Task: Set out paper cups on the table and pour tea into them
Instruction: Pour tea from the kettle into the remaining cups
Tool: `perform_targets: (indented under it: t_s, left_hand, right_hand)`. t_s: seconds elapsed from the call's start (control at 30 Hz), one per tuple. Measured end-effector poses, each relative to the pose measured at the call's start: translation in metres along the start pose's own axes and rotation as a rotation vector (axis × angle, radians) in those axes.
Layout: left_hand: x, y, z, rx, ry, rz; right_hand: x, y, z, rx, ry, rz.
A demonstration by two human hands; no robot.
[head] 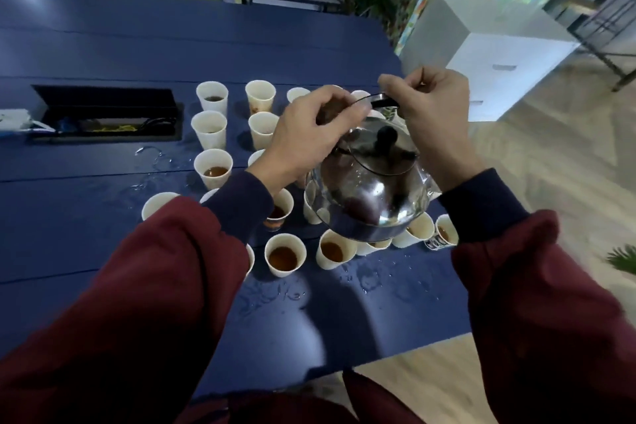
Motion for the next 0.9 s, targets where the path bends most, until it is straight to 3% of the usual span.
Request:
perform_targets:
  t_s: [0.17,0.37,0.8,0.9]
  left_hand:
    - [0.028,-0.007,0.006,0.121,0.110,0.082]
    - [0.084,-0.022,0.017,0.114,0.187,0.025]
    - [0.304,-0.045,0.045,0.079,0.145,-0.003]
    - [0.365,-0.048,0.047,0.072,0.127,0.046]
  right_hand:
    - [-0.026,-0.012,0.005,-0.004,-0.020,0.004]
    - [-0.076,-0.022,0.026,-0.015,-0.012,0.006]
    - [-0.228,-0.109,0.157,-0.187,0.230,-0.180]
    - [-0.273,-0.144,0.190,-0.153,0.231,-0.239]
Point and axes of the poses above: each hand's wrist, its own z-axis towards the middle knuckle, its own x-axis out of the palm, y = z × x, the point moved 5 cm from there along z, towards the middle knuckle, and after that the axes turned 13 degrees about -y, right-handed, at the moved point
